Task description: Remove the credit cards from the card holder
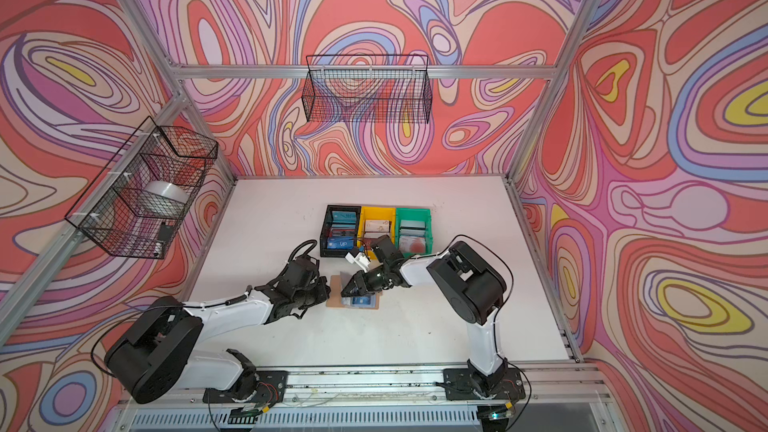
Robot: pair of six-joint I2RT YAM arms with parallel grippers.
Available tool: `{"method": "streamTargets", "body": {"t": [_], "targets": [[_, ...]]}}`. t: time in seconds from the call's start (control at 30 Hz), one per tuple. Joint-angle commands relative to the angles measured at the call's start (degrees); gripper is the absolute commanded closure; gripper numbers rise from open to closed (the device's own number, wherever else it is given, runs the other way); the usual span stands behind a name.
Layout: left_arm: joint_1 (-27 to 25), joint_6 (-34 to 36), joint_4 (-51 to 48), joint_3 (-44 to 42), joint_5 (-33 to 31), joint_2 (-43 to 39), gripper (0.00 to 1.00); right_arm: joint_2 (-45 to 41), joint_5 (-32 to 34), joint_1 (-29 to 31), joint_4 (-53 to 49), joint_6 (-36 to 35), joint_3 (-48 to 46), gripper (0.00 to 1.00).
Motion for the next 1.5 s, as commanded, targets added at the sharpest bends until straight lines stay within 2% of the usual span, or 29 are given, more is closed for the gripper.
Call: {"method": "streamTargets", "body": {"t": [0.0, 0.07, 0.13, 0.17, 0.2, 0.23, 0.27, 0.3, 0.33, 0.43, 0.67, 0.83, 0.93, 1.27, 1.47], "targets": [[-0.01, -0.69, -2.39, -0.16, 0.32, 1.63, 1.0, 0.7, 0.7, -0.39, -0.38, 0.16, 0.14, 0.78], [-0.01, -0.22, -2.7, 0.48, 1.28, 1.19, 0.97, 1.43, 2.09, -0.4, -2.98, -0.38, 1.1, 0.8], [-0.01, 0.55, -4.36, 1.86, 2.12, 0.21, 0.81, 2.08, 2.38, -0.41, -3.46, -0.48, 1.27, 0.81], [0.0, 0.9, -5.53, 2.65, 2.35, -0.47, 0.65, 2.27, 3.06, -0.4, -3.67, -0.33, 1.27, 0.81], [-0.05, 1.18, -6.45, 2.81, 2.37, -1.34, 0.53, 2.72, 3.56, -0.43, -4.16, -0.37, 1.48, 0.81], [-0.01, 1.32, -6.9, 2.81, 2.51, -2.2, 0.51, 3.16, 3.64, -0.48, -4.76, -0.47, 1.74, 0.81], [0.01, 1.58, -7.47, 2.81, 2.34, -3.33, 0.55, 3.63, 3.57, -0.49, -5.09, -0.57, 1.95, 0.81], [-0.01, 1.74, -8.27, 2.83, 1.8, -4.36, 0.64, 4.16, 3.21, -0.49, -4.99, -0.55, 2.14, 0.8], [0.06, 1.85, -9.09, 2.87, 1.13, -5.12, 0.66, 4.5, 2.79, -0.49, -4.77, -0.56, 2.23, 0.8], [0.08, 2.09, -11.21, 2.82, -0.01, -6.96, 0.66, 5.24, 2.56, -0.48, -4.42, -0.17, 2.49, 0.77], [0.12, 1.48, -10.51, 7.06, 2.23, -7.67, 0.67, 5.46, 3.13, -0.49, -5.78, -0.83, 2.76, 0.73], [0.25, 1.72, -8.25, 10.43, 4.18, -2.96, 0.69, 5.68, 3.36, -0.49, -6.01, -0.92, 2.85, 0.73], [0.19, 1.75, -7.47, 12.13, 6.04, 0.37, 0.78, 5.54, 3.18, -0.49, -5.95, -1.07, 2.81, 0.72], [0.24, -1.55, 2.02, 10.32, 10.25, 5.57, 0.84, 4.53, 3.64, -0.49, -5.15, -0.48, 1.8, 0.72], [0.25, -3.22, 3.15, 9.9, 12.02, 8.42, 0.85, 3.45, 4.04, -0.49, -4.87, -0.33, 1.19, 0.72]]}}
